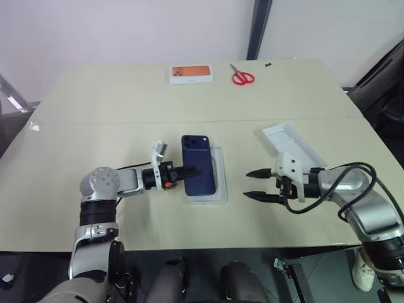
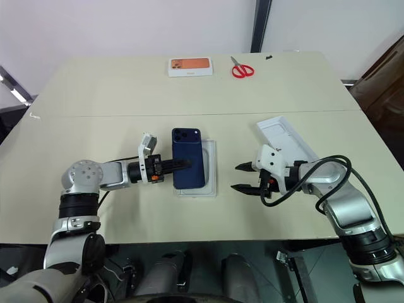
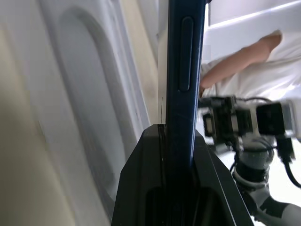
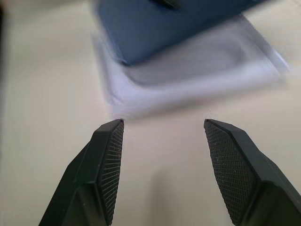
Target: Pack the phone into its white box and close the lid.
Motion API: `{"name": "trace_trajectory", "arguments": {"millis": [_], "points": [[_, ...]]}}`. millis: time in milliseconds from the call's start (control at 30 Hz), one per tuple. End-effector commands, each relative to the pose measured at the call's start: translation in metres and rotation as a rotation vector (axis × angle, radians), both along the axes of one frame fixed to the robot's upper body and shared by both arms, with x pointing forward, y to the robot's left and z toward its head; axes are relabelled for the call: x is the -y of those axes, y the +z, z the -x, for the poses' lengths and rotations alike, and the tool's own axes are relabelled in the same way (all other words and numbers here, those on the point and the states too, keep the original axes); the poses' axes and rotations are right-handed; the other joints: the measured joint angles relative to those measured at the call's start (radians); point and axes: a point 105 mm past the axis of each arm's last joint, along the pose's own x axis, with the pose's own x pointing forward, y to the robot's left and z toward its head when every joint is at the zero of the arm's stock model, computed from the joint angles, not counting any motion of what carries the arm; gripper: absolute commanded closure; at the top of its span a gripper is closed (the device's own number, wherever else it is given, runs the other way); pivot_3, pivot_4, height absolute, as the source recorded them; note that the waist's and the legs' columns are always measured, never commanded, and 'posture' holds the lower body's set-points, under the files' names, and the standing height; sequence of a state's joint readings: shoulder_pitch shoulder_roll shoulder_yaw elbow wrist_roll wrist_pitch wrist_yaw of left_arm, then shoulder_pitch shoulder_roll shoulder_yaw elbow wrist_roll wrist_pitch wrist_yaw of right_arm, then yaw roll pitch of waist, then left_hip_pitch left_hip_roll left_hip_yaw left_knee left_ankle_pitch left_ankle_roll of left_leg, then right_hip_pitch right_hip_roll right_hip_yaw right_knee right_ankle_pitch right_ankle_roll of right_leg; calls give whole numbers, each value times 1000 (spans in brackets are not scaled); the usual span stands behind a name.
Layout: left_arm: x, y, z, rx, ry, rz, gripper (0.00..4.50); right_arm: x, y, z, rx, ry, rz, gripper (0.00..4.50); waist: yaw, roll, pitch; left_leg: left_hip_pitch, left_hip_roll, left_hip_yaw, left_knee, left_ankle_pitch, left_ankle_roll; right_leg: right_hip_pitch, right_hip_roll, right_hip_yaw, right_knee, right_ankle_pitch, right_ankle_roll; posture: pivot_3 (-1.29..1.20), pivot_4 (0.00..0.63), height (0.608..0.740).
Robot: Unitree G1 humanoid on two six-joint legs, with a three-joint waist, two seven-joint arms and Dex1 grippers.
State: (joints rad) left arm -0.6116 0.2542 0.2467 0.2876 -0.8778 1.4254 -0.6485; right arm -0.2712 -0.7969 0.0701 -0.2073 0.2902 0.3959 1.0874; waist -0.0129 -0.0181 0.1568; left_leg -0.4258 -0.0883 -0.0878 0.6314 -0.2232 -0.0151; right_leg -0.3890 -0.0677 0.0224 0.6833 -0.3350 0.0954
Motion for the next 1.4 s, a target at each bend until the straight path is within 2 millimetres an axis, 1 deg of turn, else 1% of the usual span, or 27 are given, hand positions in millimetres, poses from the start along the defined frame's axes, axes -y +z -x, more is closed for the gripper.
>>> {"name": "trace_trajectory", "arguments": {"millis": [33,67,167,267,433,600,700,767,833,900,933,967,1000,1033,1067,1133,1200,1300,1400], "points": [[2,12,-4,47,-15,11,2681,-14,13,-6,98,23,-18,1613,-3,0,0,0,0,0,0,0,0,0,0,0,0,0,0,0,150,734],[2,12,-5,49,-18,3,2243,-16,12,-6,100,22,-21,1613,-1,0,0,0,0,0,0,0,0,0,0,0,0,0,0,0,150,734],[0,15,-7,57,-22,-8,709,-17,10,-11,112,11,-23,1613,2,0,0,0,0,0,1,0,0,1,0,0,0,0,0,0,150,734],[-2,19,-8,87,-20,-30,709,-16,11,-15,121,-4,-28,1613,2,0,0,0,0,0,2,0,0,1,0,0,0,0,0,0,150,734],[-9,32,-8,110,-28,-23,709,-19,13,-22,145,-4,-38,1613,2,0,0,0,0,0,1,0,0,1,0,0,0,0,0,0,150,734],[-17,35,-5,143,-28,-72,709,-24,13,-31,160,-9,-45,1613,1,0,0,0,0,0,1,0,0,0,0,0,1,0,0,0,150,734],[-28,39,-13,195,33,-111,709,-26,11,-34,170,-6,-38,1613,1,0,0,0,0,0,1,0,0,0,0,0,1,0,0,0,150,734],[-38,36,-17,238,64,-187,709,-25,12,-37,179,-16,-41,1613,1,0,0,0,0,0,1,0,0,0,0,0,1,0,0,0,150,734],[-43,34,-19,270,72,-239,709,-24,13,-38,176,-17,-46,1613,1,0,0,0,0,0,1,0,0,0,0,0,1,0,0,0,150,734],[-50,37,-25,285,119,-237,1239,-21,15,-42,168,-49,-70,2171,2,0,0,0,0,0,1,0,0,0,0,0,1,0,0,0,150,734],[-54,32,-29,320,140,-298,1594,-20,15,-44,171,-58,-68,2555,3,0,0,0,0,0,1,0,0,0,0,0,1,0,0,0,150,734],[-56,28,-31,343,147,-343,2035,-19,14,-46,177,-63,-57,2965,3,0,0,0,0,0,1,0,0,0,0,0,1,0,0,0,150,734],[-55,22,-32,361,141,-375,2603,-20,13,-46,177,-54,-52,3566,2,0,0,0,0,0,1,0,0,0,0,0,1,0,0,0,150,734],[-54,16,-33,384,135,-415,3076,-22,12,-45,177,-41,-50,4047,2,0,0,0,0,0,1,0,0,0,0,0,1,0,0,0,150,734],[-50,9,-30,390,108,-433,3724,-23,11,-44,178,-35,-52,4500,2,0,0,0,0,0,1,0,0,0,0,0,1,0,0,0,150,734],[-40,-6,-20,406,30,-492,4471,-25,9,-45,194,-38,-38,4500,1,0,0,0,0,0,1,0,0,0,0,0,1,0,0,0,150,734],[-29,-21,-11,406,-32,-526,4471,-27,5,-46,205,-38,-19,4500,2,0,0,0,0,0,1,0,0,0,0,0,1,0,0,0,150,734],[-17,-34,-6,404,-80,-559,4471,-33,-3,-42,203,-21,-6,4500,5,1,-1,0,0,0,1,0,0,1,0,0,1,0,0,0,150,734],[-7,-37,-8,417,-86,-571,4471,-44,-9,-37,183,-13,-28,4500,9,2,-1,1,0,0,1,0,0,2,0,0,1,0,0,0,150,734]]}}
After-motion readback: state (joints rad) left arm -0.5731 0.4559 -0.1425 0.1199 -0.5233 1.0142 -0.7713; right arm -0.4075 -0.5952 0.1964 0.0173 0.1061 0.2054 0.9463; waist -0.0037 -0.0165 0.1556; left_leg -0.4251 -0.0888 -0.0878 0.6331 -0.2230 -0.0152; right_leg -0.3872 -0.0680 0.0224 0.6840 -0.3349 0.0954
